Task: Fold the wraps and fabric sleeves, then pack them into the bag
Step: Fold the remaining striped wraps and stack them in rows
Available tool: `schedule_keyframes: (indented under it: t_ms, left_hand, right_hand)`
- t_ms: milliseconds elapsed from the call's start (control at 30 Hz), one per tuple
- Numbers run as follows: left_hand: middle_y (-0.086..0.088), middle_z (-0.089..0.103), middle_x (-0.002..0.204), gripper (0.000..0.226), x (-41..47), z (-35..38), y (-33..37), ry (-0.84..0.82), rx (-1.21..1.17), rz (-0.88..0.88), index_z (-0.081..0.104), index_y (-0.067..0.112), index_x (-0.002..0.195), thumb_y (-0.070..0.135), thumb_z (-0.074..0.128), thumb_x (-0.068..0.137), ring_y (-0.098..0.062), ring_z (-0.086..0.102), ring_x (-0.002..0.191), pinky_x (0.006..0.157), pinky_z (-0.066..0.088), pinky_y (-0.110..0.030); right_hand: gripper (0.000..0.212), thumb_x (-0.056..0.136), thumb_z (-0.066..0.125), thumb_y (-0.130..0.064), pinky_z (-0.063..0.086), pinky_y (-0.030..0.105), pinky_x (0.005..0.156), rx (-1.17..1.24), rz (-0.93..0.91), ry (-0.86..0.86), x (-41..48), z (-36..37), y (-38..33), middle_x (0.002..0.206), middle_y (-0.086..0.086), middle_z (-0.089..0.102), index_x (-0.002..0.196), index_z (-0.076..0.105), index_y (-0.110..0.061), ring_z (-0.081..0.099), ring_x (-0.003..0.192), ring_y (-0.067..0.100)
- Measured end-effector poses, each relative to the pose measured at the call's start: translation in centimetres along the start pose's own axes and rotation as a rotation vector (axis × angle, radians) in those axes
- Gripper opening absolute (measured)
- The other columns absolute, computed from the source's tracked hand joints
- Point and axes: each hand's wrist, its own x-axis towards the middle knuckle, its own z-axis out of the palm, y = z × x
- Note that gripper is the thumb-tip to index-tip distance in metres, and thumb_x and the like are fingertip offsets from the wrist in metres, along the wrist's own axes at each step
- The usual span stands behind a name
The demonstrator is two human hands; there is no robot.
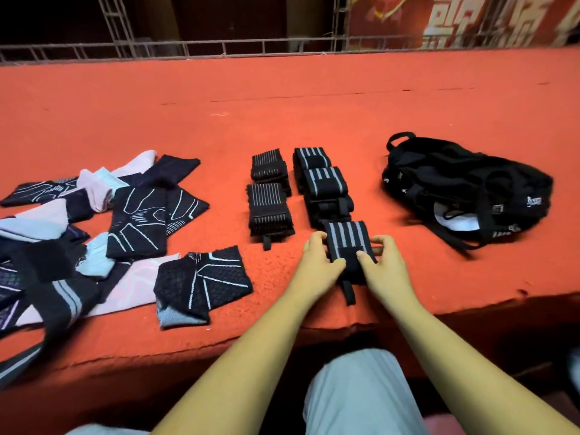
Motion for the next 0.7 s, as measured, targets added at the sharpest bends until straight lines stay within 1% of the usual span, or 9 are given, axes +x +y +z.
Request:
schedule_keyframes:
  t_ms: [67, 133, 233, 333, 400, 467, 500, 600, 700]
  left_hand:
    - [-0.015, 0.052, 0.124, 0.048, 0.3, 0.4, -0.3, -0.002, 0.096, 0.012, 0.046, 0.012, 0.129, 0.015, 0.065, 0.085, -0.031, 0.060, 0.102, 0.096, 0.049, -0.041]
    - [-0.013, 0.049, 0.124, 0.048, 0.5, 0.7, -0.6, 0.006, 0.181, 0.019, 0.045, 0.007, 0.132, 0.016, 0.064, 0.089, -0.031, 0.055, 0.110, 0.103, 0.042, -0.039]
    - [-0.011, 0.046, 0.121, 0.043, 0.5, 1.0, -0.9, 0.012, 0.229, 0.005, 0.047, 0.005, 0.130, 0.018, 0.062, 0.091, -0.031, 0.054, 0.111, 0.104, 0.040, -0.037]
    - [-0.010, 0.045, 0.123, 0.043, 0.4, 0.7, -0.6, 0.006, 0.237, -0.005, 0.048, 0.007, 0.131, 0.022, 0.062, 0.093, -0.030, 0.056, 0.109, 0.104, 0.041, -0.036]
    - [-0.009, 0.047, 0.122, 0.040, 0.4, -0.5, 0.0, 0.027, 0.220, 0.013, 0.051, 0.010, 0.130, 0.022, 0.062, 0.093, -0.024, 0.059, 0.098, 0.101, 0.042, -0.031]
    - [-0.008, 0.053, 0.117, 0.031, 0.2, -2.8, 0.6, 0.066, 0.209, 0.079, 0.056, 0.011, 0.123, 0.019, 0.062, 0.094, -0.011, 0.056, 0.081, 0.089, 0.043, -0.025]
    - [-0.008, 0.056, 0.113, 0.026, 0.0, -4.3, 0.8, 0.087, 0.203, 0.115, 0.058, 0.012, 0.119, 0.016, 0.062, 0.093, -0.006, 0.055, 0.076, 0.084, 0.043, -0.022]
    - [-0.002, 0.064, 0.100, 0.015, -1.3, -9.3, 0.6, 0.140, 0.166, 0.173, 0.062, 0.013, 0.107, 0.009, 0.061, 0.093, -0.010, 0.056, 0.080, 0.080, 0.046, -0.022]
    - [0.006, 0.065, 0.093, 0.013, -3.5, -14.2, -1.2, 0.222, 0.220, 0.130, 0.063, 0.018, 0.101, 0.008, 0.060, 0.093, -0.010, 0.058, 0.084, 0.079, 0.046, -0.024]
  right_hand:
    - [0.030, 0.089, 0.061, -0.008, 0.048, 0.041, 0.092, -0.053, 0.007, -0.006, 0.4, 0.1, 0.5, 0.112, 0.015, 0.067, 0.119, 0.054, -0.008, 0.062, 0.105, 0.031]
    - [0.030, 0.090, 0.059, -0.010, 0.045, 0.042, 0.094, -0.126, 0.004, -0.005, 0.6, 0.6, 1.0, 0.114, 0.017, 0.067, 0.120, 0.057, -0.005, 0.060, 0.108, 0.034]
    - [0.032, 0.092, 0.056, -0.014, 0.034, 0.042, 0.101, -0.319, -0.020, -0.015, 0.7, 1.3, 1.5, 0.116, 0.023, 0.063, 0.121, 0.061, -0.002, 0.053, 0.113, 0.039]
    - [0.036, 0.092, 0.055, -0.025, 0.030, 0.039, 0.103, -0.446, 0.044, -0.044, 1.4, 1.0, 1.4, 0.118, 0.021, 0.056, 0.122, 0.065, -0.009, 0.045, 0.115, 0.039]
    - [0.039, 0.088, 0.056, -0.024, 0.031, 0.039, 0.104, -0.457, 0.039, -0.047, 2.1, 0.2, 0.7, 0.119, 0.021, 0.054, 0.122, 0.066, -0.008, 0.043, 0.116, 0.039]
    - [0.039, 0.087, 0.057, -0.019, 0.030, 0.038, 0.105, -0.432, -0.017, 0.005, 2.4, -0.5, -1.0, 0.120, 0.021, 0.052, 0.122, 0.064, -0.005, 0.043, 0.117, 0.039]
    - [0.039, 0.086, 0.057, -0.016, 0.030, 0.037, 0.105, -0.405, -0.054, 0.042, 2.4, -0.6, -2.2, 0.121, 0.020, 0.051, 0.123, 0.063, -0.005, 0.043, 0.117, 0.038]
    - [0.034, 0.084, 0.058, -0.012, 0.033, 0.036, 0.104, -0.300, -0.177, 0.052, 1.5, 0.6, -5.7, 0.116, 0.017, 0.053, 0.117, 0.066, -0.005, 0.046, 0.114, 0.035]
    - [0.032, 0.083, 0.061, -0.012, 0.040, 0.037, 0.103, -0.207, -0.270, -0.091, 0.1, 4.0, -8.4, 0.111, 0.017, 0.059, 0.113, 0.069, -0.005, 0.056, 0.109, 0.032]
